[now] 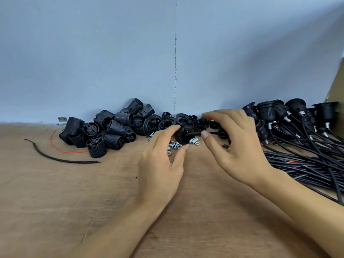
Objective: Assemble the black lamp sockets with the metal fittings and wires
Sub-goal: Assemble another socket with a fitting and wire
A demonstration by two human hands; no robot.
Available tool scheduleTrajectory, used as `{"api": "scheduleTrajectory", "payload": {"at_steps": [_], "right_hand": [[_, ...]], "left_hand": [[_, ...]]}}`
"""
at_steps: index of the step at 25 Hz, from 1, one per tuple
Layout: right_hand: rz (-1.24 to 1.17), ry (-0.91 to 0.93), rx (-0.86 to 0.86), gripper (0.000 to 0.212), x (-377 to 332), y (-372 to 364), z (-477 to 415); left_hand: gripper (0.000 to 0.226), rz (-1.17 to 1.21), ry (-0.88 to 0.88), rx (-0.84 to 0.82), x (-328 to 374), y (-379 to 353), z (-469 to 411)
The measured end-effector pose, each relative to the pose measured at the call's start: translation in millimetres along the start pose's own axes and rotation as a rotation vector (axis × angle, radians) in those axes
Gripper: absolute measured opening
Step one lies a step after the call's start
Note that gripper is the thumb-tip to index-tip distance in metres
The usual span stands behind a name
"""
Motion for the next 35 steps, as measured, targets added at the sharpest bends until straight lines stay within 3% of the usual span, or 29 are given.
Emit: {"api": "scheduleTrajectory", "payload": {"at_steps": [7,13,15,18,21,25,30,35], "right_hand": [[-0.009,-0.297,0.056,0.072,40,-1,10],[0.073,-0.102,0.014,0.095,22,-10,8],[-0.098,-0.203,-0.097,0.088,31,-24,12],[-0.276,-0.35,-0.359,0.047,36,-57,27],[-0.417,-0.368,-0.422,0.019,29,-70,32],[-0.611,-0.472,-0.418,0.016,33,-72,32],[-0.671,-0.534,-0.413,0.015,37,-72,32],[-0.446,-0.402,-0.49,0.025,37,-71,29]], "left_hand": [[0.03,0.322,0.276,-0.185,-17,-23,6],[0.02,0.619,0.531,-0.271,-32,-42,13],[0.019,0.757,0.628,-0.288,-34,-49,16],[0.025,0.945,0.777,-0.294,-39,-59,22],[0.018,1.092,0.875,-0.31,-41,-66,25],[0.017,1.224,0.933,-0.336,-40,-71,27],[0.041,1.118,0.863,-0.372,-41,-72,28],[0.029,1.026,0.819,-0.385,-42,-72,29]]}}
Point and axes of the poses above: each hand's wrist, its own z-axis away from the middle knuckle, its own y-axis out of the back of the hand, x = y × z, the point moved 10 cm from there along -z, towards the middle knuckle, and after that the axes turned 6 degrees about -z, right-handed, at the moved point
